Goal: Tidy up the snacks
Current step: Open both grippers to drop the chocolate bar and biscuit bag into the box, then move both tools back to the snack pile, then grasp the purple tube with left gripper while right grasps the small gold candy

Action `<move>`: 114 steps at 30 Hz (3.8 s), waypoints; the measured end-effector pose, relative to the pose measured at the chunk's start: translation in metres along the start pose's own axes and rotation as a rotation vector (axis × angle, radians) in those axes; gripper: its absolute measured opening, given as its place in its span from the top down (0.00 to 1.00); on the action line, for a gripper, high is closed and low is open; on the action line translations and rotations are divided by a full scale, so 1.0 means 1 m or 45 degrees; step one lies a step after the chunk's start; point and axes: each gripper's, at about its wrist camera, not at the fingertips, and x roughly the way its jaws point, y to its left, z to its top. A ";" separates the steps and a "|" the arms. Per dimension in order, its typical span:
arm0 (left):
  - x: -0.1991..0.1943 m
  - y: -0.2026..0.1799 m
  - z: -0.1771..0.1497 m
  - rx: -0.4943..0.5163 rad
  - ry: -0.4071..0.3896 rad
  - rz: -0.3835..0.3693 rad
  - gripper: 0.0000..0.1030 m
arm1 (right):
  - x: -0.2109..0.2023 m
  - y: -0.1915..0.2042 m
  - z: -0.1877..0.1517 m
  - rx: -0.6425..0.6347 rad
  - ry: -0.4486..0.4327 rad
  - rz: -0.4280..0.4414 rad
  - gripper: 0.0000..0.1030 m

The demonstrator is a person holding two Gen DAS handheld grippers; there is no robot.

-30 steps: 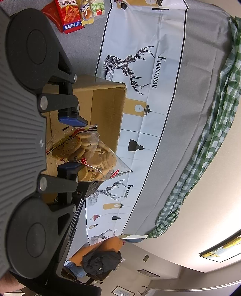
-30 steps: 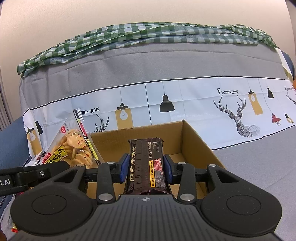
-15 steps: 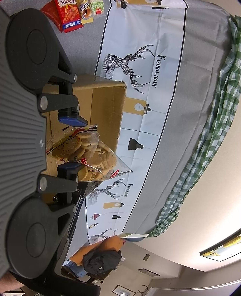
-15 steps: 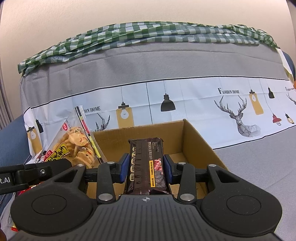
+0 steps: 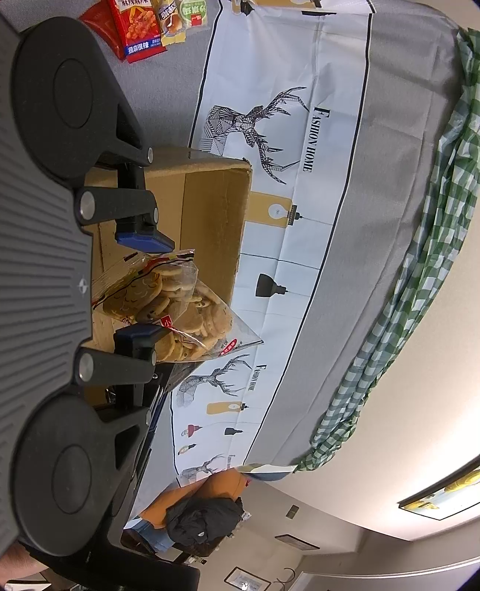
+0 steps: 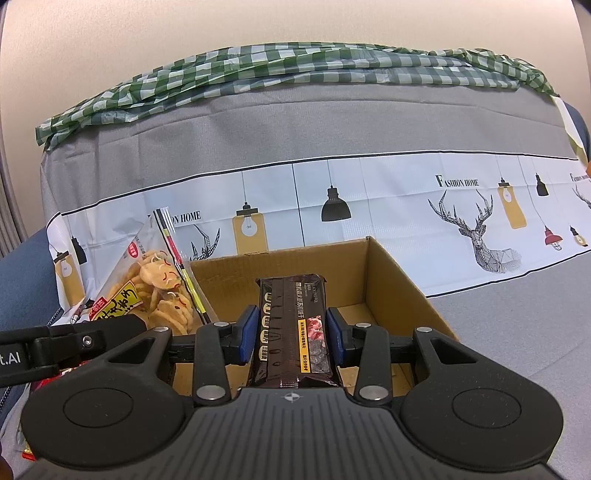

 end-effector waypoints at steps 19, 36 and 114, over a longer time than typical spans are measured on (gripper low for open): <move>-0.048 0.039 0.022 0.038 0.002 0.066 0.66 | 0.001 0.030 0.000 0.058 0.011 0.051 0.44; -0.128 0.203 0.015 -0.278 0.056 0.459 0.86 | -0.020 0.190 -0.050 -0.096 0.146 0.655 0.76; -0.050 0.217 -0.029 -0.221 0.562 0.783 0.80 | 0.026 0.227 -0.122 -0.479 0.601 0.457 0.74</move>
